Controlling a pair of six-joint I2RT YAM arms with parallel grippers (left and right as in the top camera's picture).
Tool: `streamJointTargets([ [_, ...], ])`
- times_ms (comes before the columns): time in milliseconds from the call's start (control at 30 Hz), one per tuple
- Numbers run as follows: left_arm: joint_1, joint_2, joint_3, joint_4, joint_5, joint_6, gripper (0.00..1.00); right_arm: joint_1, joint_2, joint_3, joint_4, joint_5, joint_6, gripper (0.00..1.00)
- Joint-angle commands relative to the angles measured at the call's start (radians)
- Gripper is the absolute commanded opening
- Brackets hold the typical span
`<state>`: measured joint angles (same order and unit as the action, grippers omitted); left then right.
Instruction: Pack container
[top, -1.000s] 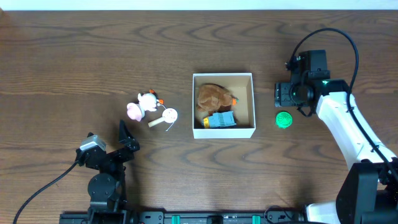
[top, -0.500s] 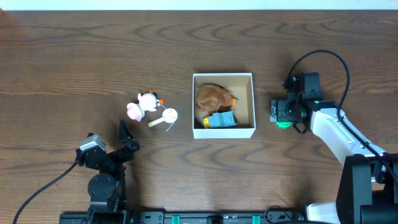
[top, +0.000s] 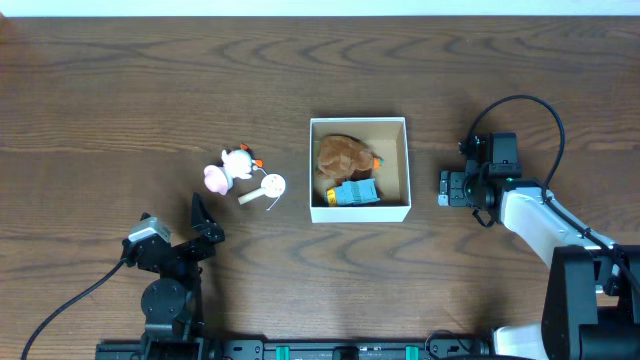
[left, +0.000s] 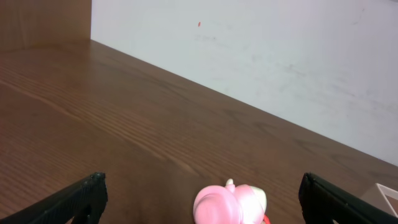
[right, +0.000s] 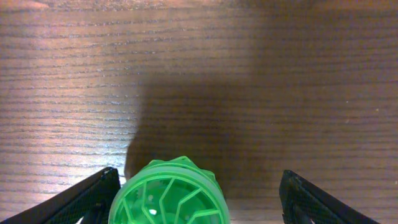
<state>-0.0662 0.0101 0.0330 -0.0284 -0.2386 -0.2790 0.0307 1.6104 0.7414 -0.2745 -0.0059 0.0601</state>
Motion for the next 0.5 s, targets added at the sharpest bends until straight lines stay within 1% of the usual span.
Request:
streamJointTargets([
  [0, 0.005, -0.006, -0.029, -0.018, -0.004, 0.020, 0.98, -0.006, 0.000, -0.005, 0.008, 0.006, -0.010, 0.84],
  [200, 0.005, -0.006, -0.029, -0.018, -0.004, 0.020, 0.98, -0.006, 0.010, -0.005, 0.021, 0.006, -0.009, 0.83],
  [467, 0.005, -0.006, -0.029, -0.018, -0.004, 0.020, 0.98, -0.006, 0.109, -0.005, 0.055, 0.005, -0.009, 0.82],
])
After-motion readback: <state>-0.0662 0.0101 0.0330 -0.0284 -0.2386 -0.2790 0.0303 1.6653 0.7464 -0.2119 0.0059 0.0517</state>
